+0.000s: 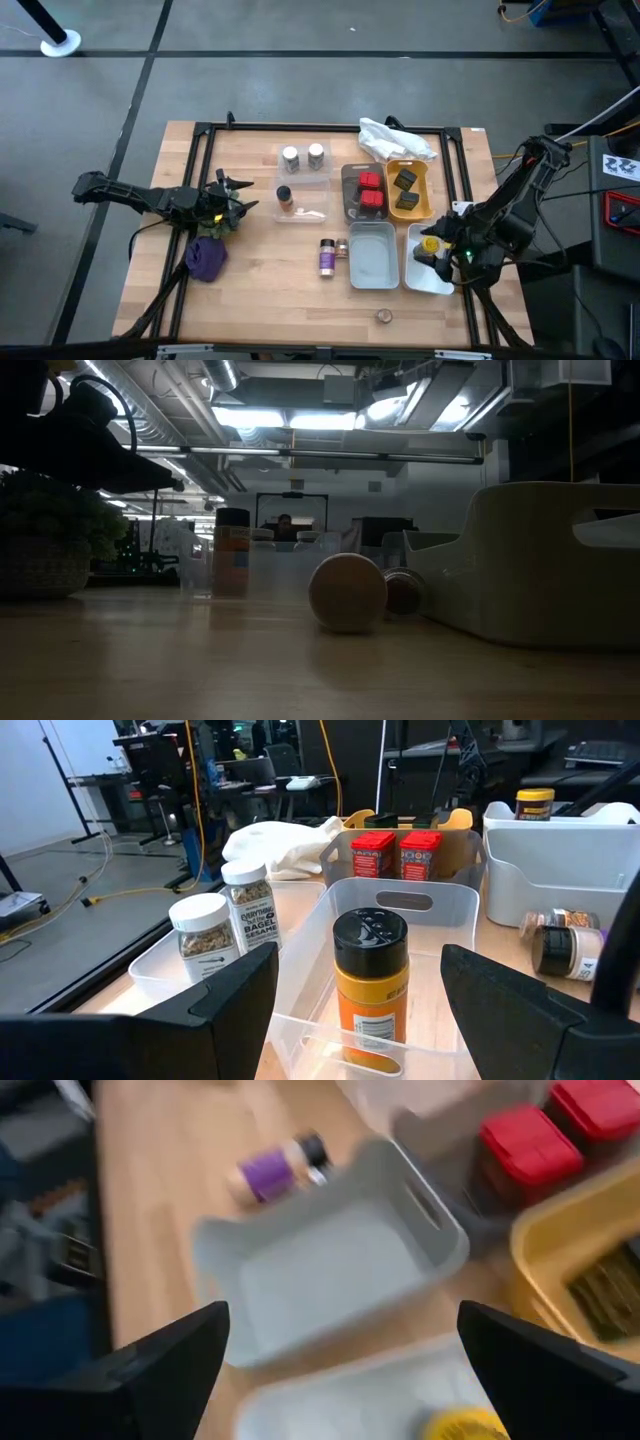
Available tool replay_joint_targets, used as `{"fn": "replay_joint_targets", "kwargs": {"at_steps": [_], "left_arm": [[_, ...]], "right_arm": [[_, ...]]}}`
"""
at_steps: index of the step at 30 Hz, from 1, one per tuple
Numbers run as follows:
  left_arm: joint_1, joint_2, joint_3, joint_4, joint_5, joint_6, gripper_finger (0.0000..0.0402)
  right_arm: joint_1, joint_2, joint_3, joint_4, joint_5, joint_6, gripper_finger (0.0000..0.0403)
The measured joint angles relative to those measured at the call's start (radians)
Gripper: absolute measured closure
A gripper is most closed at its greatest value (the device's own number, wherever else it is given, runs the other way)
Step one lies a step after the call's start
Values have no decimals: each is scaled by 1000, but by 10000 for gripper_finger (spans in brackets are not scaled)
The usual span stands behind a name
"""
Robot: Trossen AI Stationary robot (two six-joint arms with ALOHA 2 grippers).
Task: Sort spices by type
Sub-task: Put the bottom brown seasoning bottle into the gray bin
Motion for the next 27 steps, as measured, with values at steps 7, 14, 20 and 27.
{"fn": "replay_joint_targets", "kwargs": {"at_steps": [7, 14, 20, 27], "left_arm": [[0, 0, 0, 0, 0, 3, 137], [0, 0, 0, 0, 0, 2, 137], [0, 0, 0, 0, 0, 1, 137], [0, 0, 0, 0, 0, 0, 137]], "right_arm": [[0, 0, 3, 175, 41, -96, 13], [0, 0, 3, 252, 31, -117, 13], [0, 6, 3, 363, -31, -120, 13], [0, 90, 3, 509, -40, -170, 13]]}}
